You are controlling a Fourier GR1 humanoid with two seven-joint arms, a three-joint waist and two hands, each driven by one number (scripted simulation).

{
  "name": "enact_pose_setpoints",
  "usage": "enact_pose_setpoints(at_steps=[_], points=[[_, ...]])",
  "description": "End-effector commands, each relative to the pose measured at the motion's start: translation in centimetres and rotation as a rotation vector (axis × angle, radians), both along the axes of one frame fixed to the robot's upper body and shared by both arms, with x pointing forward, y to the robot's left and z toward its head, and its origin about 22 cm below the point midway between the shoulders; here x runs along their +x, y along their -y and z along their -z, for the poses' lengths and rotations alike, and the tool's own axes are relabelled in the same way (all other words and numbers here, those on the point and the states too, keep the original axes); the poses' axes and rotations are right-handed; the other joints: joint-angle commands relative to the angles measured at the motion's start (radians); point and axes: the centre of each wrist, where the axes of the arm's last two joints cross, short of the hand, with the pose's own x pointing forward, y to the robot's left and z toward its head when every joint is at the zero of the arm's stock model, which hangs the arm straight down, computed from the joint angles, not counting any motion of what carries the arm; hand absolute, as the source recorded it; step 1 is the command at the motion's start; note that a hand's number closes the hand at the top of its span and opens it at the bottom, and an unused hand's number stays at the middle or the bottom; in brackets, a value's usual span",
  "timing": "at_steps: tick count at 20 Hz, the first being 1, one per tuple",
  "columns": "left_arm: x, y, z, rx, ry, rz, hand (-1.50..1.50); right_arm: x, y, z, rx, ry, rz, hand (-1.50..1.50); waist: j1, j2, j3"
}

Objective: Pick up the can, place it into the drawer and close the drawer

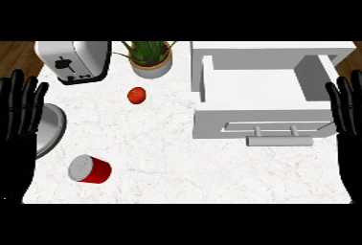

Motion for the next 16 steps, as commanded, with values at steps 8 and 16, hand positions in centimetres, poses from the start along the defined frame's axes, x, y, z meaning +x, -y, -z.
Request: enact_pose_setpoints(at_steps=[8,16], points=[[-3.3,-1.5,2.8,0.1,-0.35,0.59,-1.5,-0.5,0.8,2.6,0.065,-0.303,0.109,-1.5,0.019,0.002,0.0],[-6.8,-6.1,1.5,0.105,-0.418,0.629,-1.5,-4.1,1.7,2.9,0.062,-0.352,0.131,-1.5,0.012,-0.002,0.002]])
